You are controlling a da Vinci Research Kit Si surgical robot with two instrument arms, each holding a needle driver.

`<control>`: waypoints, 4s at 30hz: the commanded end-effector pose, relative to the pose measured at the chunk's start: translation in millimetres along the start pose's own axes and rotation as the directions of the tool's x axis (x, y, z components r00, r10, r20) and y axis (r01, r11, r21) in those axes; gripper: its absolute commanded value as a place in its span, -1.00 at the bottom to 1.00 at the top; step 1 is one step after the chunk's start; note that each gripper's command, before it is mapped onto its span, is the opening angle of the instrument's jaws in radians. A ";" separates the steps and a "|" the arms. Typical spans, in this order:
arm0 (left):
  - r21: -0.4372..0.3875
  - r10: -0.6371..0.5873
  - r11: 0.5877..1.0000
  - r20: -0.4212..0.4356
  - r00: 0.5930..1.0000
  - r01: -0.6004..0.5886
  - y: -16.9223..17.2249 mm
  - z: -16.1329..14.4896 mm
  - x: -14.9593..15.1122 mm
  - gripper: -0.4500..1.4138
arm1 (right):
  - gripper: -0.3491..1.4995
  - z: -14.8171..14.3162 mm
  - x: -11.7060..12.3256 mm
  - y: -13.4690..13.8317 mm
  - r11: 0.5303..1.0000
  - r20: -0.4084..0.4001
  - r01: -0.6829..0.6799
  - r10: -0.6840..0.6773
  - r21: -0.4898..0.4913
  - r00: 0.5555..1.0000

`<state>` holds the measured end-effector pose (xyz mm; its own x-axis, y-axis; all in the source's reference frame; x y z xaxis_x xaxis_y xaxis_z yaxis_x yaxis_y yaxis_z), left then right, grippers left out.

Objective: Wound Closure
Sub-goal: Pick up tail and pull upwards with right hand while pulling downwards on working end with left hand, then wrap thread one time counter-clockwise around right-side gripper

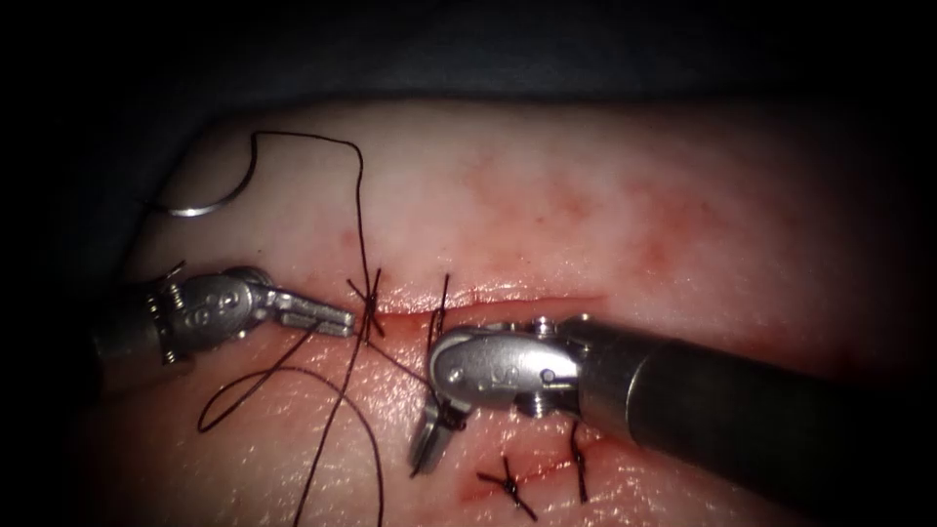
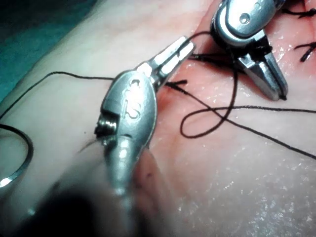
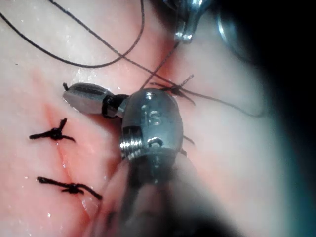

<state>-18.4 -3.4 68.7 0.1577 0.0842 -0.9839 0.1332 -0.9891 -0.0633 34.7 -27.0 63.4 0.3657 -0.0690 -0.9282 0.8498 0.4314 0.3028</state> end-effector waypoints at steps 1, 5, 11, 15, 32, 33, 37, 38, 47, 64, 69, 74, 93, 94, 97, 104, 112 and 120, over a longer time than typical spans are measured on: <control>-0.003 0.004 1.000 0.001 1.000 -0.004 -0.6 0.5 -0.4 -1.00 | -1.00 -0.1 0.5 1.3 1.000 0.008 0.003 -0.003 0.000 1.000; -0.004 0.002 1.000 0.002 1.000 -0.002 -0.1 0.7 -0.2 -1.00 | -1.00 -0.7 1.0 1.8 1.000 0.004 -0.026 0.026 -0.011 1.000; -0.026 0.019 1.000 0.022 1.000 -0.018 1.8 1.6 0.3 -1.00 | -1.00 -4.7 1.2 3.4 0.995 -0.032 -0.067 0.064 -0.077 0.997; -0.045 0.016 0.999 0.044 0.999 -0.014 3.8 2.5 -0.2 -1.00 | -1.00 -7.8 0.9 3.9 0.991 -0.115 -0.091 0.080 -0.095 0.990; -0.142 0.029 0.990 0.115 0.993 -0.012 12.6 7.1 2.4 -1.00 | -1.00 -15.8 -4.0 6.8 0.971 -0.277 -0.174 0.123 -0.166 0.953; -0.152 0.025 0.988 0.107 0.994 -0.009 13.0 7.3 2.7 -1.00 | -1.00 -16.0 -4.2 6.9 0.970 -0.280 -0.178 0.127 -0.167 0.952; -0.201 0.008 0.980 0.074 0.997 0.007 15.5 9.1 4.0 -1.00 | -1.00 -16.5 -5.1 7.3 0.966 -0.281 -0.190 0.136 -0.174 0.950; -0.201 0.008 0.980 0.074 0.997 0.007 15.5 9.1 4.0 -1.00 | -1.00 -16.5 -5.1 7.3 0.966 -0.281 -0.190 0.136 -0.174 0.950; -0.328 -0.072 0.942 -0.002 0.997 0.068 19.4 12.2 6.8 -1.00 | -1.00 -17.1 -5.7 8.0 0.943 -0.280 -0.231 0.160 -0.241 0.946; -0.492 -0.230 0.856 -0.082 0.970 0.161 21.9 13.0 2.9 -1.00 | -1.00 -19.5 -7.1 9.7 0.839 -0.230 -0.247 0.150 -0.485 0.961; -0.499 -0.238 0.851 -0.090 0.967 0.163 21.2 13.1 3.5 -1.00 | -1.00 -19.2 -7.1 9.3 0.829 -0.217 -0.252 0.162 -0.499 0.963; -0.452 -0.200 0.882 -0.097 0.975 0.136 20.0 13.2 4.7 -1.00 | -1.00 -18.6 -7.0 9.0 0.810 -0.304 -0.310 0.172 -0.497 0.937; -0.112 0.100 0.990 0.103 0.990 -0.088 5.3 6.3 8.5 -1.00 | 0.71 -28.1 -7.6 5.5 0.513 -0.578 -0.507 0.025 -0.693 0.815; -0.096 0.120 0.989 0.116 0.986 -0.109 3.8 5.5 8.9 -1.00 | 0.71 -28.3 -7.4 5.0 0.492 -0.555 -0.489 0.014 -0.720 0.832; -0.084 0.131 0.989 0.123 0.984 -0.121 1.9 4.8 9.2 -1.00 | 0.67 -28.4 -6.7 3.9 0.465 -0.535 -0.482 0.022 -0.743 0.845; -0.073 0.144 0.988 0.119 0.982 -0.136 -1.1 4.0 8.7 -1.00 | 0.36 -25.6 -3.1 0.5 0.423 -0.538 -0.488 0.000 -0.764 0.843; -0.054 0.180 0.983 0.049 0.982 -0.177 -3.5 3.9 8.9 -1.00 | 0.24 -18.8 0.7 -2.1 0.474 -0.553 -0.477 -0.026 -0.741 0.833; -0.065 0.186 0.980 -0.055 0.981 -0.189 -7.0 4.7 8.6 -1.00 | -1.00 -13.2 -1.2 -0.2 0.485 -0.576 -0.474 -0.078 -0.735 0.814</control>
<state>-21.9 2.9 59.7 0.2322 -0.0912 -0.9684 0.1655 -0.9774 0.1317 27.4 -15.2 61.1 0.0254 0.4223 -0.9061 -0.0434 0.9060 0.4211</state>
